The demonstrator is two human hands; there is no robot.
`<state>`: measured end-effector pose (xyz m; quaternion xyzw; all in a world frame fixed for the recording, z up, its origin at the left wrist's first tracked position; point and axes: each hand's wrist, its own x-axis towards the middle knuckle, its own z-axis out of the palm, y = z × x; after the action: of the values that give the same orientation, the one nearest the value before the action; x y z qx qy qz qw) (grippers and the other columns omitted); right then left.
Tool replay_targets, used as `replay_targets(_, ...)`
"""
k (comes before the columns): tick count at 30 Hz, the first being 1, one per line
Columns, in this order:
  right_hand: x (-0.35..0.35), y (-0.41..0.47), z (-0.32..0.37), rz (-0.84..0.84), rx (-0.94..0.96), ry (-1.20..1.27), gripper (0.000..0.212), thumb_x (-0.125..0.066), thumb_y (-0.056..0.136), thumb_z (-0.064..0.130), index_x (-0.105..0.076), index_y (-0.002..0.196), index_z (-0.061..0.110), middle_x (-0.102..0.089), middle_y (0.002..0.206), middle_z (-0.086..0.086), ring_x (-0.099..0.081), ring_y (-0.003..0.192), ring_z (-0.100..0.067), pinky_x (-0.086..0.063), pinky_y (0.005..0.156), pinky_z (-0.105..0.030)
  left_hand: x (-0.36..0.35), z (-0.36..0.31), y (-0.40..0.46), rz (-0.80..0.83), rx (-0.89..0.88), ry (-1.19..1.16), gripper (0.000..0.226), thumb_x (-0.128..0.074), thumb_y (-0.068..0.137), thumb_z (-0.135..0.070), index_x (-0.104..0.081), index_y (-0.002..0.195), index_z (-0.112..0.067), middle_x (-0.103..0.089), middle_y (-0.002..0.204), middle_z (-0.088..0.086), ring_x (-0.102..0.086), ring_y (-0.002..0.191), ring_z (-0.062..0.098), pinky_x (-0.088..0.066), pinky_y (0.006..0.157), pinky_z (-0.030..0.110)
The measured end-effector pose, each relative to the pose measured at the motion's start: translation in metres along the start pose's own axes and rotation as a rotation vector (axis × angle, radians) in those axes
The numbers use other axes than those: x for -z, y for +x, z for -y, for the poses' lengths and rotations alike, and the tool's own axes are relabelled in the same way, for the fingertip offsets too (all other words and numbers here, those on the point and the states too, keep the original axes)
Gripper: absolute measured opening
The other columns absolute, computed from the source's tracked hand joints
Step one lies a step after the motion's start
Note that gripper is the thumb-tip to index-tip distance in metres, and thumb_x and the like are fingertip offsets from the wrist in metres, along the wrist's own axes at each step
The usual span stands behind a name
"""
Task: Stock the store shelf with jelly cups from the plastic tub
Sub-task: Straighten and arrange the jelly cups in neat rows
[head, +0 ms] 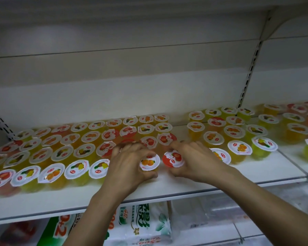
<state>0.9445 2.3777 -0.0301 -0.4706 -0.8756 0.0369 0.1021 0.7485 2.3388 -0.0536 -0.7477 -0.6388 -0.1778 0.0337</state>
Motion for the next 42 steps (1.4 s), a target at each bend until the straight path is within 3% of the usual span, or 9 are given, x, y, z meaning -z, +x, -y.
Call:
replay_targets(8,-0.006,0.002,0.007,-0.034,-0.036,0.002,0.056,-0.059,0.084,0.056,-0.045,0.131,0.030,-0.058,0.127,0.002,-0.053,0.113,-0.019,-0.036,0.097,-0.033,-0.004,0.000,-0.004,-0.036,0.000,-0.012,0.055,-0.073,0.064,-0.064,-0.064,0.113,-0.041,-0.058,0.114,-0.021,-0.049,0.112,0.006,-0.020,0.095,0.028)
replay_targets(12,0.002,-0.003,0.007,-0.025,-0.001,-0.079,0.069,-0.044,0.078,0.078,-0.045,0.131,0.034,-0.056,0.123,0.007,-0.051,0.112,-0.017,-0.034,0.093,-0.033,0.009,-0.004,-0.005,-0.075,0.025,-0.040,0.068,-0.041,0.063,-0.087,-0.064,0.112,-0.045,-0.055,0.110,-0.026,-0.046,0.107,0.000,-0.025,0.093,0.025)
replay_targets(16,0.028,0.024,-0.021,-0.113,-0.103,0.118,0.046,-0.044,0.088,0.066,-0.054,0.125,0.039,-0.060,0.123,0.007,-0.058,0.109,-0.018,-0.046,0.091,-0.034,0.035,-0.017,0.025,-0.008,0.073,-0.176,0.040,-0.043,0.085,-0.069,-0.065,0.096,-0.038,-0.058,0.078,-0.024,-0.051,0.072,-0.005,-0.040,0.064,0.015)
replay_targets(18,0.034,0.053,-0.049,-0.122,-0.165,0.072,0.040,-0.047,0.091,0.058,-0.053,0.126,0.039,-0.057,0.126,0.003,-0.054,0.114,-0.022,-0.042,0.095,-0.034,0.031,-0.019,0.050,0.035,0.025,-0.108,0.037,-0.044,0.091,-0.061,-0.062,0.114,-0.039,-0.062,0.106,-0.020,-0.056,0.097,0.002,-0.043,0.085,0.020)
replay_targets(21,0.035,0.093,-0.091,-0.103,-0.231,-0.113,0.041,-0.052,0.091,0.051,-0.054,0.128,0.035,-0.056,0.131,-0.003,-0.050,0.119,-0.028,-0.035,0.099,-0.037,0.013,-0.011,0.094,0.171,-0.024,0.005,0.049,-0.039,0.095,-0.056,-0.046,0.139,-0.035,-0.041,0.147,-0.011,-0.036,0.134,0.013,-0.018,0.115,0.032)
replay_targets(30,0.025,0.138,-0.145,0.081,-0.307,-0.031,0.054,-0.073,0.075,0.048,-0.060,0.121,0.024,-0.058,0.126,0.001,-0.058,0.109,-0.021,-0.045,0.096,-0.037,-0.025,-0.001,0.152,0.314,-0.057,0.114,0.064,-0.018,0.093,-0.067,-0.040,0.143,-0.032,-0.036,0.152,-0.011,-0.029,0.141,0.009,0.001,0.118,0.044)
replay_targets(35,0.016,0.153,-0.136,0.021,-0.235,0.034,0.045,-0.075,0.071,0.043,-0.067,0.109,0.020,-0.065,0.112,0.001,-0.063,0.097,-0.020,-0.053,0.084,-0.035,-0.028,0.000,0.153,0.277,-0.084,0.138,0.059,-0.020,0.095,-0.063,-0.042,0.141,-0.033,-0.034,0.153,-0.013,-0.025,0.143,0.007,0.002,0.119,0.044)
replay_targets(38,0.008,0.163,-0.123,0.017,-0.170,0.098,0.034,-0.075,0.072,0.039,-0.072,0.099,0.019,-0.069,0.101,0.002,-0.065,0.087,-0.018,-0.055,0.079,-0.035,-0.030,0.005,0.155,0.334,-0.127,0.195,0.081,-0.002,0.081,-0.072,-0.040,0.142,-0.034,-0.031,0.154,-0.013,-0.022,0.144,0.007,-0.001,0.119,0.049)
replay_targets(42,-0.002,0.172,-0.108,-0.019,-0.127,0.084,0.028,-0.072,0.077,0.032,-0.074,0.097,0.012,-0.071,0.095,-0.004,-0.066,0.084,-0.020,-0.055,0.078,-0.036,-0.030,0.005,0.155,0.296,-0.055,0.100,0.058,-0.025,0.096,-0.062,-0.037,0.144,-0.031,-0.033,0.154,-0.011,-0.024,0.143,0.007,0.002,0.119,0.046)
